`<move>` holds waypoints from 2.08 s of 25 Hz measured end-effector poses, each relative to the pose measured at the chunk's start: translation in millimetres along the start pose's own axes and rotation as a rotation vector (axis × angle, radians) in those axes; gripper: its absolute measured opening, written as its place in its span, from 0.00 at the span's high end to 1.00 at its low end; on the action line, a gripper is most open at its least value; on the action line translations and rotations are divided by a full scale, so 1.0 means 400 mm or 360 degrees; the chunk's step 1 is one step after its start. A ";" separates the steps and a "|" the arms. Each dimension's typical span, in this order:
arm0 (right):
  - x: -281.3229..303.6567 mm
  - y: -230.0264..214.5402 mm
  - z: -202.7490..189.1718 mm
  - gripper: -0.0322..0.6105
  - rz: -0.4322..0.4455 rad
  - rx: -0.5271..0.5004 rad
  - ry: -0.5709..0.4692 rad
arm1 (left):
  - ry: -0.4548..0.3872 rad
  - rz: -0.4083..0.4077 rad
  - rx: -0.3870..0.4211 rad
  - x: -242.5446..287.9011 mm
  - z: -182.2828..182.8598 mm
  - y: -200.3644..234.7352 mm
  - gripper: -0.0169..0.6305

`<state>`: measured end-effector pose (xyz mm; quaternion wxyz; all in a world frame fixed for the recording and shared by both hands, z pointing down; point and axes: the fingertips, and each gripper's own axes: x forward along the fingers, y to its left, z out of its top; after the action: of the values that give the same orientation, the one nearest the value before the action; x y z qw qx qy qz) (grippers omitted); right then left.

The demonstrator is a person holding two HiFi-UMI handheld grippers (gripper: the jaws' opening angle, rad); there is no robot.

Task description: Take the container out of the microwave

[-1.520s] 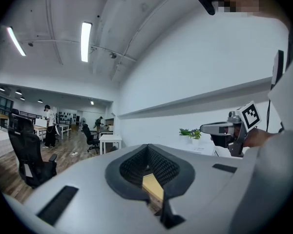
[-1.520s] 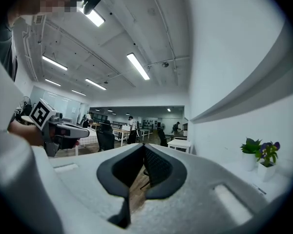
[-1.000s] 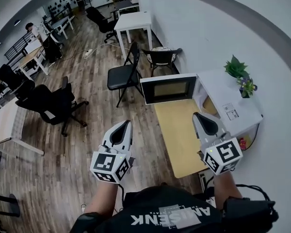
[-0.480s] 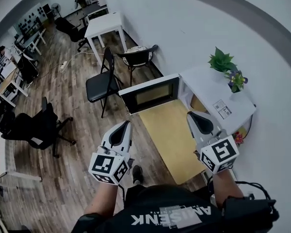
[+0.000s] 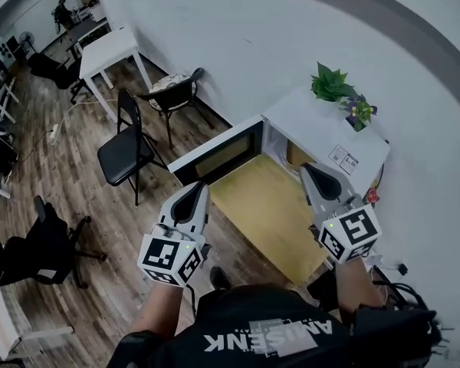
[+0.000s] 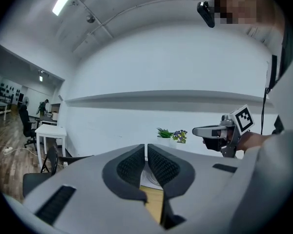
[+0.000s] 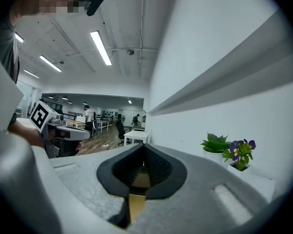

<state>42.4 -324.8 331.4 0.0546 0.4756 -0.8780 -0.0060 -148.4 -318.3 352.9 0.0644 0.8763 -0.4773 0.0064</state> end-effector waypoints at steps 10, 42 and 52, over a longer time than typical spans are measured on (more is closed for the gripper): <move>0.025 -0.018 -0.049 0.92 -0.0303 0.0021 0.0065 | 0.0075 -0.0265 0.0033 0.090 -0.027 0.049 0.97; 0.224 -0.161 -0.521 0.74 -0.0089 -0.0535 0.0720 | 0.0245 -0.0056 -0.0043 0.119 -0.126 0.025 0.85; 0.283 -0.228 -0.691 0.74 -0.0124 -0.0620 0.0924 | 0.0313 0.0056 -0.0074 0.101 -0.162 0.032 0.83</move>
<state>85.3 -457.7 610.6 0.3915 0.4713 -0.7893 -0.0398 -133.8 -351.1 421.4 0.1312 0.8612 -0.4840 0.0826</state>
